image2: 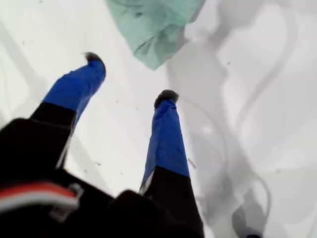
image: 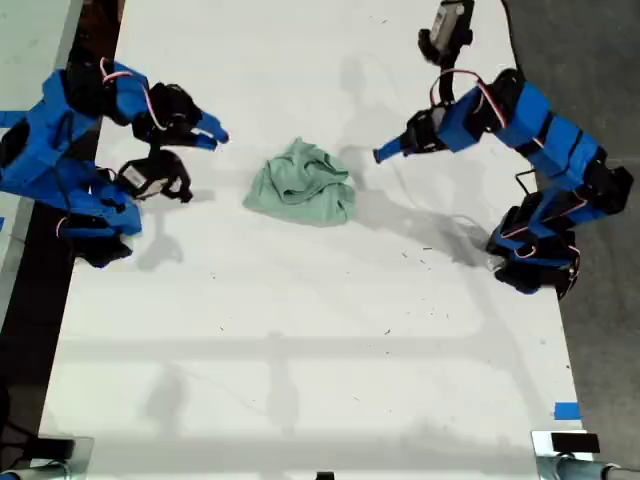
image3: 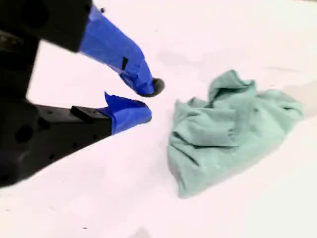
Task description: Fold t shirt
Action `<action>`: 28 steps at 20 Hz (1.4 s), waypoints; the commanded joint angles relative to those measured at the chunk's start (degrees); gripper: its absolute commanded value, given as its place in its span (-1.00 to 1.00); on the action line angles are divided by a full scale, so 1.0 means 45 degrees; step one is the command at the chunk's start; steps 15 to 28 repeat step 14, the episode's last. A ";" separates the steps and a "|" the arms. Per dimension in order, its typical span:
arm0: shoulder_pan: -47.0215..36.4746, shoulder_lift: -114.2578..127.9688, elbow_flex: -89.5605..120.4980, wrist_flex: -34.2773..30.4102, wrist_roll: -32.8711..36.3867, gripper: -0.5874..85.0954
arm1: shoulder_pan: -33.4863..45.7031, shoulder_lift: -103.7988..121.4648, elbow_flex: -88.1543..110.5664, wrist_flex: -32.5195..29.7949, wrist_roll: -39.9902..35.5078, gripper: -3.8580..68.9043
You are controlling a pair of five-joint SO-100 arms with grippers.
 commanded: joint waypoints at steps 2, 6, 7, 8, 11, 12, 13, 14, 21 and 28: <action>0.4746 0.3516 0.4082 -0.2344 -0.2852 -0.99 | -0.2402 0.6211 0.5039 0.0625 0.4062 -0.85; 0.5879 0.3457 0.7891 -0.4570 -0.3379 -0.99 | -0.5723 0.9902 1.0195 0.0098 0.7578 -0.85; 0.5820 0.4687 0.9121 -0.4922 -0.3594 -0.99 | -0.6328 1.0586 1.1270 -0.0059 0.8184 -0.85; 0.5918 0.6387 1.0469 -0.5273 -0.3906 -0.99 | -0.7031 1.1172 1.2285 -0.0410 0.8711 -0.85; 0.6445 1.2598 1.4629 -0.5293 -0.4785 -0.99 | -0.8672 1.3398 1.5449 -0.1953 0.9629 -0.85; 0.6699 1.4043 1.5684 -0.5312 -0.4844 -0.99 | -0.8867 1.4473 1.6328 -0.2070 0.9590 -0.85; 0.6797 1.3691 1.5762 -0.5391 -0.4707 -0.99 | -0.8867 1.5977 1.7188 -0.2051 0.9180 -0.85; 0.6934 1.3887 1.5879 -0.5430 -0.4590 -0.99 | -0.8711 1.7246 1.8008 -0.1953 0.8652 -0.85; 0.6934 1.3887 1.5879 -0.5430 -0.4590 -0.99 | -0.8711 1.7246 1.8008 -0.1953 0.8652 -0.85; 0.6934 1.3887 1.5879 -0.5430 -0.4590 -0.99 | -0.8711 1.7246 1.8008 -0.1953 0.8652 -0.85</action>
